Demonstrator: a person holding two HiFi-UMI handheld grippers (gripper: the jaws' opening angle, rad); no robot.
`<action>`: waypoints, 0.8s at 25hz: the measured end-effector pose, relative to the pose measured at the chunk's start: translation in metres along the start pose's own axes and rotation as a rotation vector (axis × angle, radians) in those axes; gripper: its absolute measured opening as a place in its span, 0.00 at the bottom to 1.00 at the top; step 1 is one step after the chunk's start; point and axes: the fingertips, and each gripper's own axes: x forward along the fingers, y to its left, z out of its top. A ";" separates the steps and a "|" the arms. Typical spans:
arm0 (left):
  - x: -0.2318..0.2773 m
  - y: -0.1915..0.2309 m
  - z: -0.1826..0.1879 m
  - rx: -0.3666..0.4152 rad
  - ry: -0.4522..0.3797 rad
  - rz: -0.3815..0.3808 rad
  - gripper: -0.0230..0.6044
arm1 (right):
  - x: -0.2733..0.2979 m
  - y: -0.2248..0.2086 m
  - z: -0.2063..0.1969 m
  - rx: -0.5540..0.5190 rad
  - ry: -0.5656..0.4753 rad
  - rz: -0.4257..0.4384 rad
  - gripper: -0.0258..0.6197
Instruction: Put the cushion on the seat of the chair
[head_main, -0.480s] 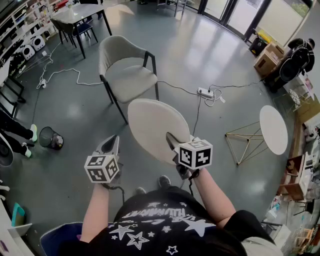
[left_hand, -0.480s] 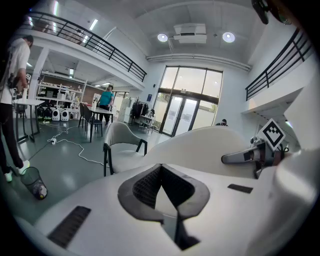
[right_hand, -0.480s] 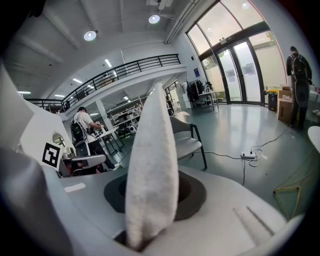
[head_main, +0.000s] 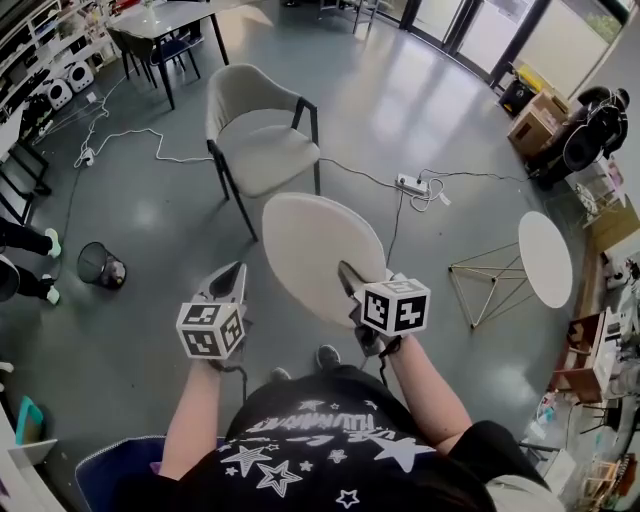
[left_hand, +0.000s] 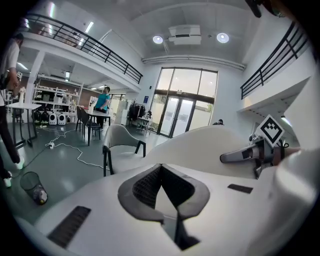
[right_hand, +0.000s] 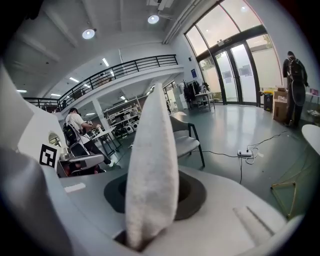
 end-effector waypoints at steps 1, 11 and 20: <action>-0.003 0.001 -0.002 -0.003 0.000 -0.002 0.05 | 0.000 0.001 -0.002 0.003 0.000 -0.004 0.14; -0.023 0.022 -0.022 -0.021 0.012 -0.033 0.05 | -0.015 0.005 -0.020 0.121 -0.055 -0.061 0.15; -0.015 0.042 -0.023 -0.051 0.006 -0.048 0.05 | 0.011 -0.021 -0.017 0.189 -0.041 -0.110 0.15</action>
